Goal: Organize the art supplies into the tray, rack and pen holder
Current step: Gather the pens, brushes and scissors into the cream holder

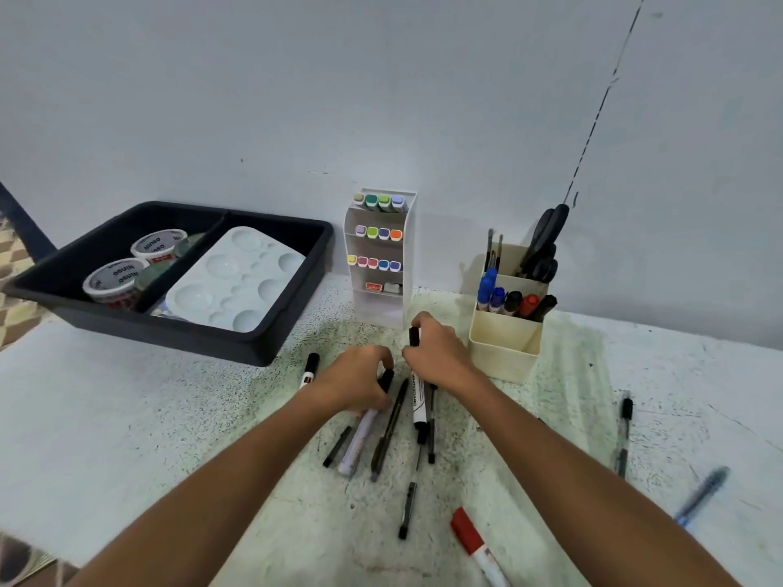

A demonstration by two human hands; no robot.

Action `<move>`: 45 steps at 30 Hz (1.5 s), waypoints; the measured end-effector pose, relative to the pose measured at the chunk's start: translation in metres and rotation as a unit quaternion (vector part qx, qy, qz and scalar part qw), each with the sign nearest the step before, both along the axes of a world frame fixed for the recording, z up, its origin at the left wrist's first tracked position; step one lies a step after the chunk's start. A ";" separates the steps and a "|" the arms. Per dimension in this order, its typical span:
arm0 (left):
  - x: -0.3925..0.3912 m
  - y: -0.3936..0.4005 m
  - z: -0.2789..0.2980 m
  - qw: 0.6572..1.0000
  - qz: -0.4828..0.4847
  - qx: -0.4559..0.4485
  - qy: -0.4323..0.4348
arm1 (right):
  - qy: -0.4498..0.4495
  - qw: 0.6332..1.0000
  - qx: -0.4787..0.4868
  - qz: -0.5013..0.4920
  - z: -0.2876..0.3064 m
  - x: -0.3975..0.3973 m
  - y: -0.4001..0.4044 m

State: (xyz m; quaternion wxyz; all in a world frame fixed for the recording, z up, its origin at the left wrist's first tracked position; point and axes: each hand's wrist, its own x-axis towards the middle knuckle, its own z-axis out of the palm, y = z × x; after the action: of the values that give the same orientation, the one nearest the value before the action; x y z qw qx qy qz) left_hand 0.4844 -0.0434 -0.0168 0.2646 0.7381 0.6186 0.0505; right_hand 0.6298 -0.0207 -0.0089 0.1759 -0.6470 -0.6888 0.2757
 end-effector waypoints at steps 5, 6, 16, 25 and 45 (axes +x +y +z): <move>0.001 -0.001 0.011 0.995 0.026 -0.012 -0.098 | 0.106 0.994 0.015 -0.002 0.009 0.014 -0.013; 0.001 -0.001 0.017 0.989 0.038 -0.024 -0.142 | 0.128 0.992 0.023 -0.004 0.013 0.017 -0.016; 0.036 -0.001 0.120 0.889 0.013 0.204 -0.410 | 0.319 0.913 0.250 -0.046 0.110 0.067 -0.034; 0.099 0.019 0.157 0.830 -0.031 0.375 -0.413 | 0.236 0.880 0.405 -0.078 0.155 0.120 -0.027; 0.120 0.062 0.081 0.910 -0.107 0.361 -0.173 | 0.063 0.963 0.259 -0.036 0.087 0.134 0.015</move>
State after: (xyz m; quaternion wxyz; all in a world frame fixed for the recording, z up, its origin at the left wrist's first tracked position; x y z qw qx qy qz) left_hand 0.6042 0.0189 0.0646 0.0866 0.8248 0.4201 0.3684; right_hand 0.7640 -0.0053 0.0777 0.3901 -0.5852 -0.7003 0.1220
